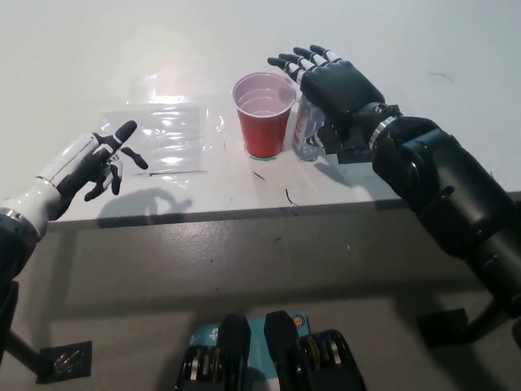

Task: The robot uses its right hand to press the hand soap kept in the middle of the table to get liquid hand soap out

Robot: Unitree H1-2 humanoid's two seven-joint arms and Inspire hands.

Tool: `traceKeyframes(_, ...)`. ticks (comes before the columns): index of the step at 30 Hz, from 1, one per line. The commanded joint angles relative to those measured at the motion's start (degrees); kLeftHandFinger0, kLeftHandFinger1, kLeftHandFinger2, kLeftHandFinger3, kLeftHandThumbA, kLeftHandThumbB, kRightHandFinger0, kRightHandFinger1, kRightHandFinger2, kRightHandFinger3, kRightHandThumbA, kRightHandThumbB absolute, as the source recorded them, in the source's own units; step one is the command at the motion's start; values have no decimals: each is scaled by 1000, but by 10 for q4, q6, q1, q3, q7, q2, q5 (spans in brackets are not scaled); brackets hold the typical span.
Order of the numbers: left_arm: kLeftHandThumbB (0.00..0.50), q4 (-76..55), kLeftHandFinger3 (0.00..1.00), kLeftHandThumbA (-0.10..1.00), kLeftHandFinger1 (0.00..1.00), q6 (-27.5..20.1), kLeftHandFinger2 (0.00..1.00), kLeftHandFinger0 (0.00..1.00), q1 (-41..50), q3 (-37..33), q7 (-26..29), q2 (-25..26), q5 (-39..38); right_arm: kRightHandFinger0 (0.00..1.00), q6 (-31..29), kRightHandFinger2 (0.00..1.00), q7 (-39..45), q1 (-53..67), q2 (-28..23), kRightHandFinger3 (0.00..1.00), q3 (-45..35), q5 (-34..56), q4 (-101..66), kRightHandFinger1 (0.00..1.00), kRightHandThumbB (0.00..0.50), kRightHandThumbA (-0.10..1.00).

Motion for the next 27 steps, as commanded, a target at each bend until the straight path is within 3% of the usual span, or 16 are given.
traceKeyframes(1,53,-6,393,971,25,-23,137,34,-27,9,-10,22,0,1000,40,1000,85,32,-13,1000,25,-12,29,1000,500,1000)
traceKeyframes(14,64,-17,405,972,27,-3,137,46,-34,9,-15,25,3,1000,17,1000,51,53,20,1000,22,10,64,1000,500,1000)
traceKeyframes(27,68,-14,391,1000,27,-4,151,46,-39,3,-19,25,11,1000,47,1000,63,50,40,1000,8,18,49,1000,495,1000)
